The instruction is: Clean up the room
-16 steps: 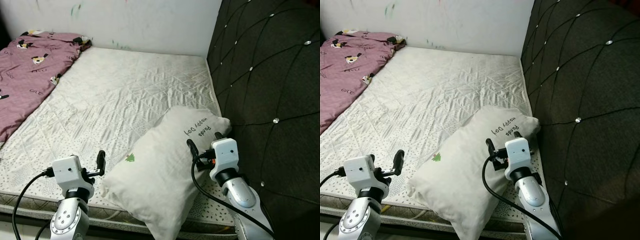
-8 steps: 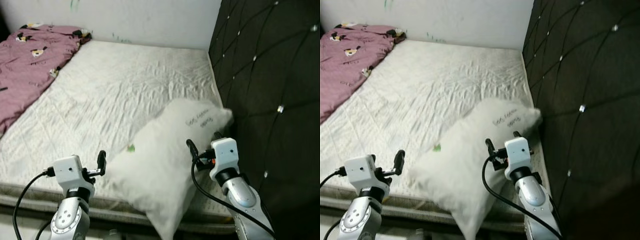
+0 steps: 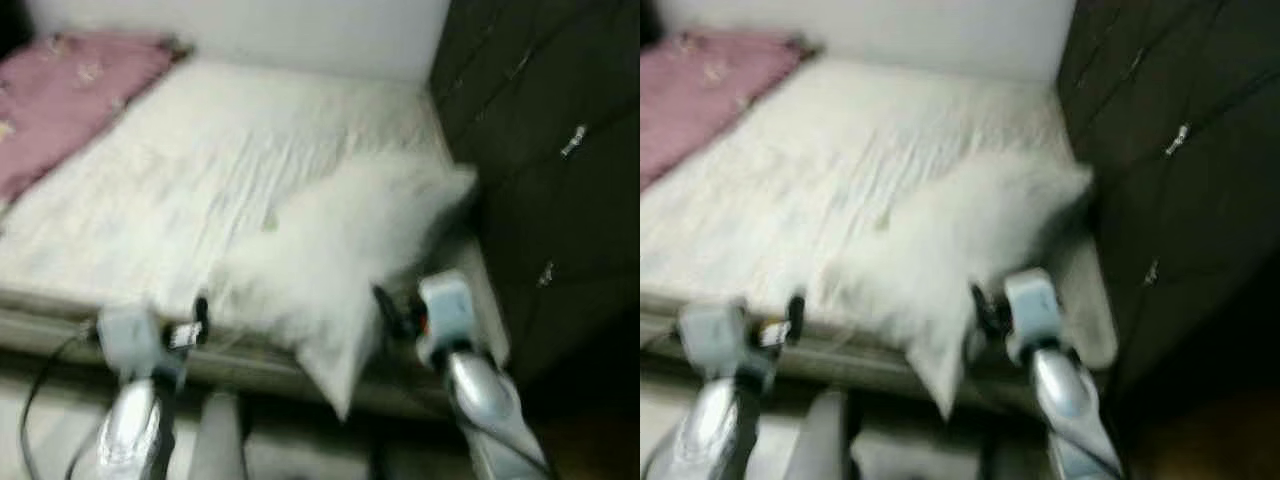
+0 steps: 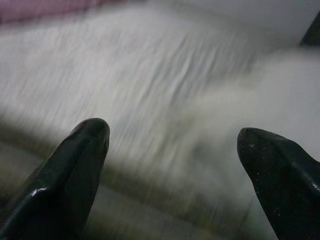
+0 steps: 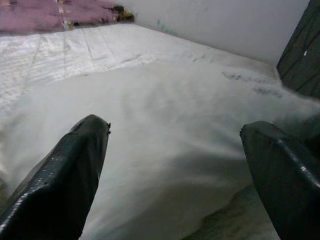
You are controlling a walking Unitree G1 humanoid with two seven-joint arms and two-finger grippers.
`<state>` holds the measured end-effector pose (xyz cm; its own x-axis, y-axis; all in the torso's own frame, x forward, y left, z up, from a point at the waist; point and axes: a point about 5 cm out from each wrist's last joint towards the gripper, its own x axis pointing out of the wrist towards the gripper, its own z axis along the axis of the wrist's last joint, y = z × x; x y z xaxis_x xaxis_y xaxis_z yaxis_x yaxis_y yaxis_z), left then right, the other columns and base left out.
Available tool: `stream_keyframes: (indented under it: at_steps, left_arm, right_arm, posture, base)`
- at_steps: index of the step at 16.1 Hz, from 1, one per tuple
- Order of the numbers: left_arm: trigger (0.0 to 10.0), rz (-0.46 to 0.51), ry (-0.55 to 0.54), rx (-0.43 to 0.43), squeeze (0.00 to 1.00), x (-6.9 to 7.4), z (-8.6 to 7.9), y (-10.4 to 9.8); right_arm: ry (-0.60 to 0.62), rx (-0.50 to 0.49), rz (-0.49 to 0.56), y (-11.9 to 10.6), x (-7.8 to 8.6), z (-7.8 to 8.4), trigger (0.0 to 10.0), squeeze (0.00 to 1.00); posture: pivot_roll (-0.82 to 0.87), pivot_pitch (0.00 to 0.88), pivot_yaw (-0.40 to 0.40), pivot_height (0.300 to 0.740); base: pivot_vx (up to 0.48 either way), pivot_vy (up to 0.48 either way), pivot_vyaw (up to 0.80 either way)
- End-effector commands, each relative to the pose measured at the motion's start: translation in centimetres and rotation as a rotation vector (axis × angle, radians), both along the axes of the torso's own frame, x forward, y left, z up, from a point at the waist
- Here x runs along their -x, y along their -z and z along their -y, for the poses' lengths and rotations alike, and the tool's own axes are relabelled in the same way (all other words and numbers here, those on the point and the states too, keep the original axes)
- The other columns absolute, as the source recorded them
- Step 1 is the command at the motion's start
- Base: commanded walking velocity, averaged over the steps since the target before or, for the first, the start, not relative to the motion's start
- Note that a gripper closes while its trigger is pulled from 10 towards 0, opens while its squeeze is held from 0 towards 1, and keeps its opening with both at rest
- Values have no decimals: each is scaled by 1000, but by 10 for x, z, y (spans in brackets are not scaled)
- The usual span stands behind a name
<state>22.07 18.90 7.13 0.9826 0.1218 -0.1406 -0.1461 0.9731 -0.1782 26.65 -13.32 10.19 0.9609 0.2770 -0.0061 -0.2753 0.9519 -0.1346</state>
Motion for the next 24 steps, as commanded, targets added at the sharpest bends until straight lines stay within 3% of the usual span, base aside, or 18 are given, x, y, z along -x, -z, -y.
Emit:
stream_keyframes:
  at_steps: [1,8,13,19,24]
  left_arm:
    - [10000,26,4,-9,0,-5,0,-7]
    - [10000,24,8,-9,0,-5,0,-7]
    - [10000,22,11,-15,0,-6,1,-6]
    - [10000,27,14,-17,0,-7,2,-7]
    - [10000,27,14,-15,0,-8,2,-7]
  right_arm:
    - [-8,-7,-12,2,2,0,10000,0]
    - [-26,2,-15,2,2,-2,10000,0]
    - [-42,-1,-27,4,2,-3,10000,0]
    - [-73,14,-34,5,1,-6,10000,0]
    - [-70,1,-31,4,0,-6,10000,0]
  posture:
    - [70,79,-42,602]
    - [70,80,-41,597]
    - [72,65,-44,540]
    - [70,72,-45,540]
    - [68,73,-43,540]
  base:
    - [0,0,0]
    - [0,0,0]
    - [0,0,0]
    - [0,0,0]
    - [0,0,480]
